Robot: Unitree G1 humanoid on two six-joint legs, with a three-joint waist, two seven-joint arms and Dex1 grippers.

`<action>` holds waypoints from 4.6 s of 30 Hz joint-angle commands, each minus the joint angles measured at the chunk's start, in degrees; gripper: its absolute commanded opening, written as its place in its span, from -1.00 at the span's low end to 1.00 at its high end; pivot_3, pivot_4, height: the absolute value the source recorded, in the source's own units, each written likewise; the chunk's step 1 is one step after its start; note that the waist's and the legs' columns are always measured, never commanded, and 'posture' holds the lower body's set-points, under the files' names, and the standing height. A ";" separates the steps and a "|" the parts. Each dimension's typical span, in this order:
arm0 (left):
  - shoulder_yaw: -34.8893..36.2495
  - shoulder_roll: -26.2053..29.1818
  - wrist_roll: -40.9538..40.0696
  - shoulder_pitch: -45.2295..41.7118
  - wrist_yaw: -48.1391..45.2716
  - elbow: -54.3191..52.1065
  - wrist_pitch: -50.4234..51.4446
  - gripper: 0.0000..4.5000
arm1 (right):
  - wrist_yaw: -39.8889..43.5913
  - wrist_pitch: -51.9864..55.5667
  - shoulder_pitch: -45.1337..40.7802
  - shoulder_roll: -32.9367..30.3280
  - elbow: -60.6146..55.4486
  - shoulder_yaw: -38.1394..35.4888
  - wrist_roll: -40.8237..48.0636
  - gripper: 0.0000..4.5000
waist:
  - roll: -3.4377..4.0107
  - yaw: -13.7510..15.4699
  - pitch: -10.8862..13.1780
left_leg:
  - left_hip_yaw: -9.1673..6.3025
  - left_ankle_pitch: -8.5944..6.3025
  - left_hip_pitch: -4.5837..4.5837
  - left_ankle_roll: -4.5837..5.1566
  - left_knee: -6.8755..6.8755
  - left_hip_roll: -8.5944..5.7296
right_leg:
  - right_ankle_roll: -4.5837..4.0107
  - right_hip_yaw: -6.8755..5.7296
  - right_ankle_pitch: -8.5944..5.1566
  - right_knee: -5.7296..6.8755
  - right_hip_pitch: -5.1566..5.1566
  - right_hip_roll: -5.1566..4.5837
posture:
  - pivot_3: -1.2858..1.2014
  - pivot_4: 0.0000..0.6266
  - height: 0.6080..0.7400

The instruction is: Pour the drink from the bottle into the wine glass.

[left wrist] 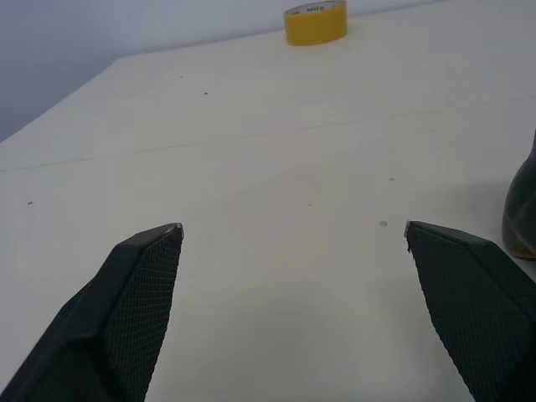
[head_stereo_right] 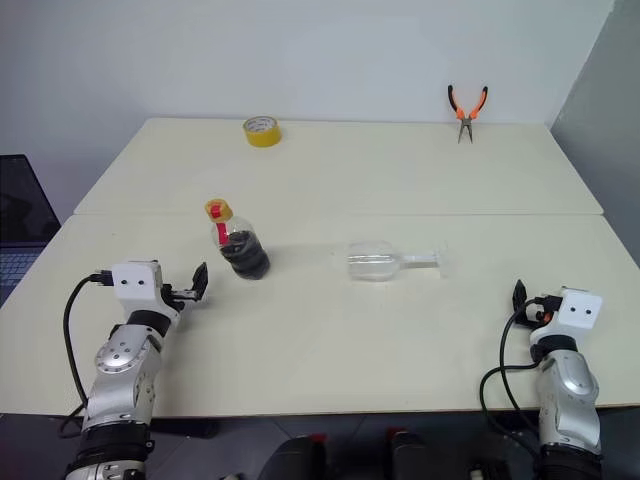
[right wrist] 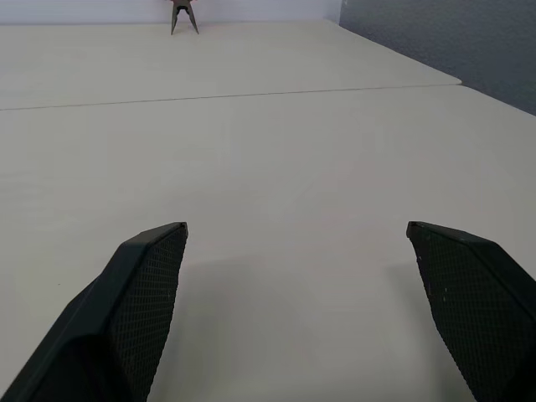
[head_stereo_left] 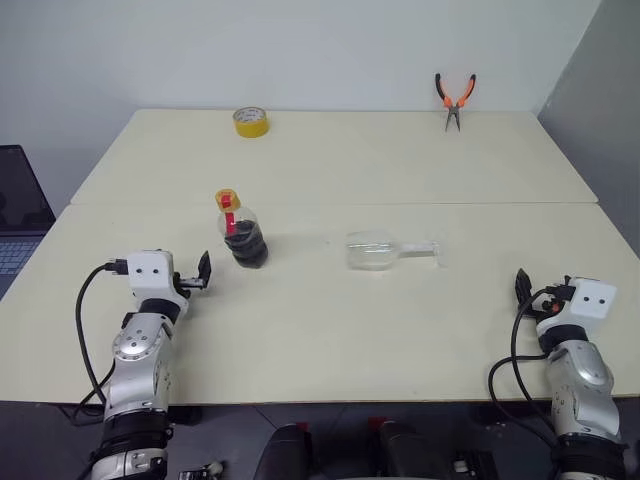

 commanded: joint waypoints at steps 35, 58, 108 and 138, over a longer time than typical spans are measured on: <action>-4.86 -1.33 -8.62 5.97 -12.71 -18.09 9.81 0.99 | 22.79 20.11 9.50 -10.48 -42.66 15.99 12.68 1.00 | -0.05 0.02 0.01 | -0.12 0.00 0.00 0.00 0.02 0.00 | 0.03 -0.09 -0.02 -0.04 0.05 0.02 | 0.03 -0.52 1.00; -7.01 -5.10 -4.91 -6.93 -9.19 -6.13 7.96 0.99 | 24.12 22.14 5.59 -10.62 -41.84 17.08 13.30 1.00 | -0.13 0.14 0.02 | -0.17 0.00 -0.07 0.00 0.07 -0.04 | 0.05 -0.13 0.01 -0.11 0.05 0.04 | 0.03 -0.52 1.00; -23.05 -11.68 13.84 -8.14 1.47 -18.93 11.23 -0.15 | -5.07 54.46 -31.85 14.06 -37.38 33.17 12.82 1.00 | -0.17 -0.16 0.06 | -0.24 0.00 -0.26 0.01 0.08 -0.02 | 0.06 -0.16 0.04 -0.14 -0.07 0.00 | 0.03 -0.52 1.00; -23.24 -13.37 16.21 -7.05 2.82 -19.57 10.81 -0.31 | -2.81 48.79 -33.63 21.15 -30.16 33.06 6.00 -0.44 | -0.17 -1.07 0.06 | -0.28 -0.01 -0.29 0.01 0.03 -0.01 | 0.06 -0.20 0.04 -0.18 -0.09 -0.02 | 0.03 -0.52 1.00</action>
